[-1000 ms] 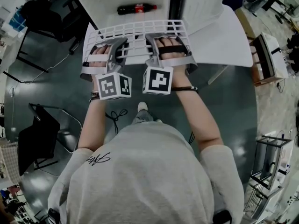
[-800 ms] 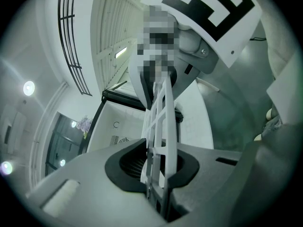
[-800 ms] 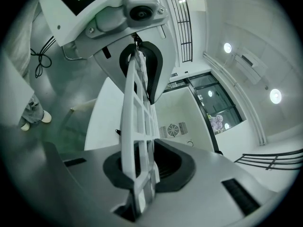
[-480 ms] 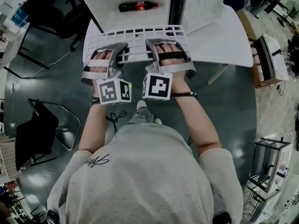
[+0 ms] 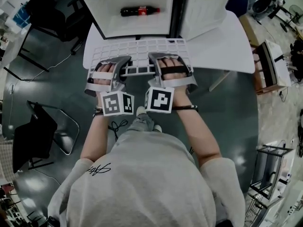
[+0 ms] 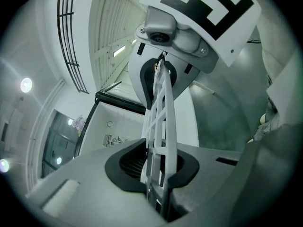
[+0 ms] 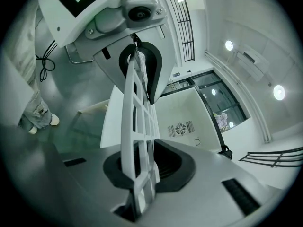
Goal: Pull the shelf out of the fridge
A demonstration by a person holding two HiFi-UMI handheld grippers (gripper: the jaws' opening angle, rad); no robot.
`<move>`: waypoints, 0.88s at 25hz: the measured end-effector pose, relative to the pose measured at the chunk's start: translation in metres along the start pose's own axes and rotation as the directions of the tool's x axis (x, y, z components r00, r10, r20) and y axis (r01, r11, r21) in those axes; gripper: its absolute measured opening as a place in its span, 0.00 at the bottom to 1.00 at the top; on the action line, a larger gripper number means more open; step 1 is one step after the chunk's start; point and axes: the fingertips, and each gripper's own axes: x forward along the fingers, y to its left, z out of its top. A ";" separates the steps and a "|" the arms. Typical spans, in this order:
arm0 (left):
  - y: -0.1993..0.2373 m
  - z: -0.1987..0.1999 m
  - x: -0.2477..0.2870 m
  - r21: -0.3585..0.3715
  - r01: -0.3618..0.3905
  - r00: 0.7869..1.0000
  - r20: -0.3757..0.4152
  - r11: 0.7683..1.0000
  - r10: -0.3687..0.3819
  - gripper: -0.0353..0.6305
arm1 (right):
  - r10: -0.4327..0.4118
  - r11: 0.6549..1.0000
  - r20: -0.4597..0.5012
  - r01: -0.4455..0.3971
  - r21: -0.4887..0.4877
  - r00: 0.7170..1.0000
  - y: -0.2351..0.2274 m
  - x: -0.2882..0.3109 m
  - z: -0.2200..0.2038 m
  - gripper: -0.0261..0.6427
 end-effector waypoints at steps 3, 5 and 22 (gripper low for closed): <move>-0.007 0.000 -0.002 -0.002 0.004 1.000 0.000 1.000 -0.004 0.13 | 0.001 1.000 0.000 -0.001 -0.001 1.000 0.007 -0.003 0.000 0.10; -0.011 0.000 -0.004 -0.001 0.003 1.000 -0.001 1.000 -0.003 0.13 | 0.003 1.000 0.000 -0.003 -0.004 1.000 0.011 -0.004 -0.001 0.10; -0.018 -0.003 -0.002 -0.004 0.015 1.000 -0.004 1.000 -0.015 0.13 | 0.007 1.000 -0.002 -0.007 -0.008 1.000 0.017 -0.001 -0.001 0.10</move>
